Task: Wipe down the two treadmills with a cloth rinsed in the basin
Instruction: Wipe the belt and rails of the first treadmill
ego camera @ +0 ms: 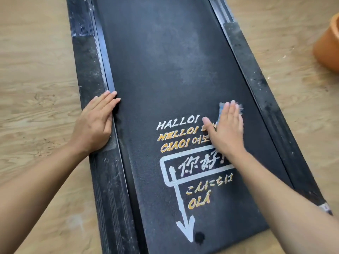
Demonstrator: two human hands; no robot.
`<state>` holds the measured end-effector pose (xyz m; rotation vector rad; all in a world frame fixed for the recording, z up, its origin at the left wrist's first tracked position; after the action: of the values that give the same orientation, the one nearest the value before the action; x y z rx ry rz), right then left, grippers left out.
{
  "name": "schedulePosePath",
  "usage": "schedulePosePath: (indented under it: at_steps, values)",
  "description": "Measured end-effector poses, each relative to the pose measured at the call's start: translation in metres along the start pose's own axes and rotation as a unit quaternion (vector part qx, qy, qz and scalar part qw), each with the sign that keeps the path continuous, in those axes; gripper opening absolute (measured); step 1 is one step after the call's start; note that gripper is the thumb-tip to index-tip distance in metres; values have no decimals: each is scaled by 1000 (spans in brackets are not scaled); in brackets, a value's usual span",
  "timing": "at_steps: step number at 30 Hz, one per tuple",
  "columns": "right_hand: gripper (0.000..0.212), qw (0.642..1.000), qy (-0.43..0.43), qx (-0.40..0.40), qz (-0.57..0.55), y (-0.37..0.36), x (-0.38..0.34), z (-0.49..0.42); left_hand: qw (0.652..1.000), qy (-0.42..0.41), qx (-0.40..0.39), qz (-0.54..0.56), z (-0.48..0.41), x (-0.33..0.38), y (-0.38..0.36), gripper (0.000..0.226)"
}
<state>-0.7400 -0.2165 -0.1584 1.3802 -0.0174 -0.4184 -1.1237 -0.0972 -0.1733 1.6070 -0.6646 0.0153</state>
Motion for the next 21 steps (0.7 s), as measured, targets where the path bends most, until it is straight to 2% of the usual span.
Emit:
schedulePosePath:
  at_steps: [2, 5, 7, 9, 11, 14, 16, 18, 21]
  values:
    - [106, 992, 122, -19, 1, -30, -87, 26, 1000, 9, -2, -8, 0, 1, -2, 53]
    - [89, 952, 301, -47, 13, -78, -199, 88, 999, 50, -5, -17, -4, 6, -4, 50]
    - [82, 936, 347, -61, 24, -87, -212, 101, 998, 57, -9, -25, -3, 9, -6, 55]
    - [80, 923, 378, -55, 41, -77, -180, 87, 998, 44, -4, -36, 0, 8, -6, 60]
    - [83, 938, 341, -41, 50, -58, -115, 63, 998, 45, -6, -33, 0, 6, -5, 62]
    - [87, 980, 174, -32, 86, -17, 15, 32, 998, 53, 1, -25, 1, 9, -3, 60]
    - [95, 991, 92, -48, 85, 8, 84, 30, 998, 52, 5, -19, 1, 13, -4, 59]
    - [101, 996, 53, -50, 55, 17, 112, 30, 998, 55, 10, -10, -1, 13, -4, 58]
    - [111, 999, -35, 1, 5, 11, 89, 30, 998, 60, 11, -6, -2, 13, -3, 58]
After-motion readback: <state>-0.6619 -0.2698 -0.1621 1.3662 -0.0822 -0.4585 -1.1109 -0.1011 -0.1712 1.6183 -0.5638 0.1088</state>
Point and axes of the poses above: each hand's wrist, its own z-axis away from the middle knuckle, its own y-axis out of the back of the hand, x = y × z, the point moved 3 cm from there along -z, towards the middle knuckle, and after that the axes turned 10 degrees about y, right-handed, at the moved point
